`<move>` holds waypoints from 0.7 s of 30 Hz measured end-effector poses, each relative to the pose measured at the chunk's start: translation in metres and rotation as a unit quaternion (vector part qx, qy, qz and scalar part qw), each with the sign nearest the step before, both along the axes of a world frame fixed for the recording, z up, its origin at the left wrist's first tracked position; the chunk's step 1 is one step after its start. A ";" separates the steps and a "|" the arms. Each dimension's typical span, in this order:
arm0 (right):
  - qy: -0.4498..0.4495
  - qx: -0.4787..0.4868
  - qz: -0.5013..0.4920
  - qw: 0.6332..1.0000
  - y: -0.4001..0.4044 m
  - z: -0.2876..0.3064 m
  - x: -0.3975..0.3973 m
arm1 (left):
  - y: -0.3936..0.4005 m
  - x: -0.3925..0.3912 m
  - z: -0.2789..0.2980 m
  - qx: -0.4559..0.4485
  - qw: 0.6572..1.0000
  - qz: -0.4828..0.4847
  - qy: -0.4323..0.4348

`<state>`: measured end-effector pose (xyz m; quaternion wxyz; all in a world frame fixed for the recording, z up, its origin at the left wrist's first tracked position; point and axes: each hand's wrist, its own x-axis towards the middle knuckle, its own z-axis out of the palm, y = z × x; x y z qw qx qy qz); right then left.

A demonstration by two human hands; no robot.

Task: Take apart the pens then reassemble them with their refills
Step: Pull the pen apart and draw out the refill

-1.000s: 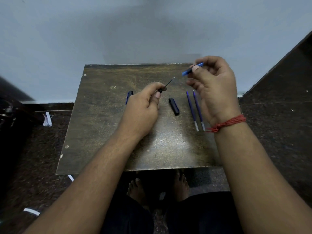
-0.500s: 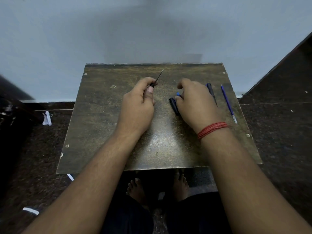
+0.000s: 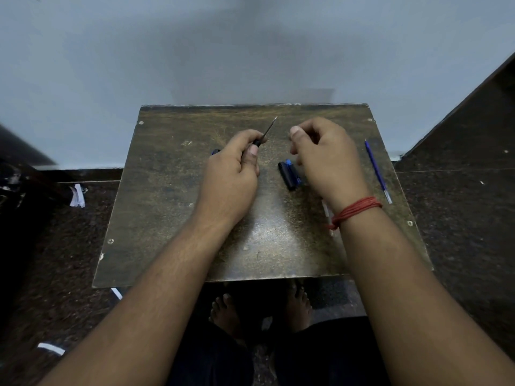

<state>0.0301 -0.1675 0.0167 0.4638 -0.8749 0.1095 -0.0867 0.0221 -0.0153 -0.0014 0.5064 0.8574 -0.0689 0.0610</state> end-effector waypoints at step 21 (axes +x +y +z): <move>-0.066 0.415 -0.043 0.906 -0.005 0.002 0.001 | -0.006 -0.002 -0.006 0.077 0.994 -0.059 -0.049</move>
